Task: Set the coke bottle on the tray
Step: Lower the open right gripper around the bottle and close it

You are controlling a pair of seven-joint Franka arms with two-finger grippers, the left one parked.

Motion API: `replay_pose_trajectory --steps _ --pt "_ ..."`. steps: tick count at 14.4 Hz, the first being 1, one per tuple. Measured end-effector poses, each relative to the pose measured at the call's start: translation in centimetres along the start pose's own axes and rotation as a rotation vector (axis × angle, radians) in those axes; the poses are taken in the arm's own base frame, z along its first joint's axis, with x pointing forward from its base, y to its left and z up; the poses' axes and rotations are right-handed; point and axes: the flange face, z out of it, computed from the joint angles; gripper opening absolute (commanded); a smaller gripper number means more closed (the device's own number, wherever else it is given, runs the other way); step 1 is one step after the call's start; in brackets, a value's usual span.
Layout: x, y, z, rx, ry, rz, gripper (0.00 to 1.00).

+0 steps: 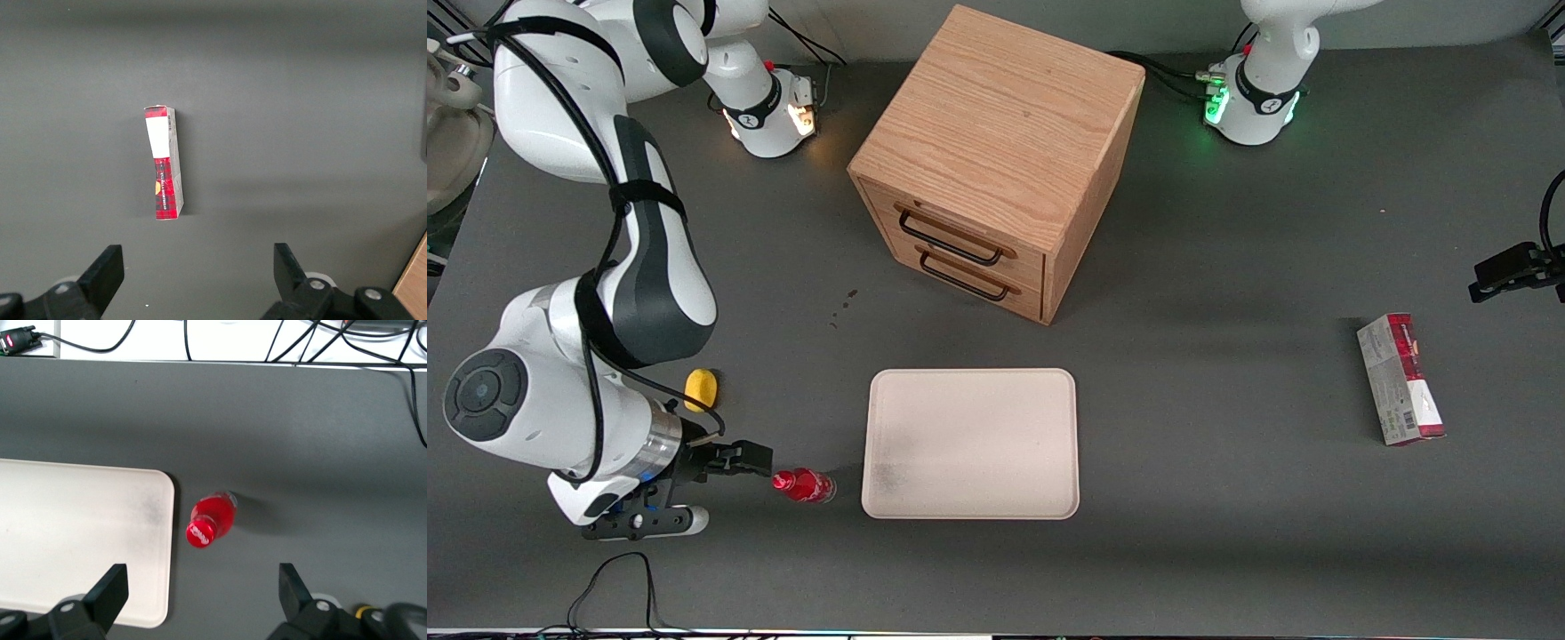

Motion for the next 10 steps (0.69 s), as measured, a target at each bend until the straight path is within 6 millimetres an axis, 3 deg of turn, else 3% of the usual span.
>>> replay_pose_trajectory --steps 7,10 --pt "0.3 -2.7 6.7 -0.047 0.003 -0.049 1.0" --pt "0.4 -2.7 9.2 -0.048 0.004 -0.05 1.0"
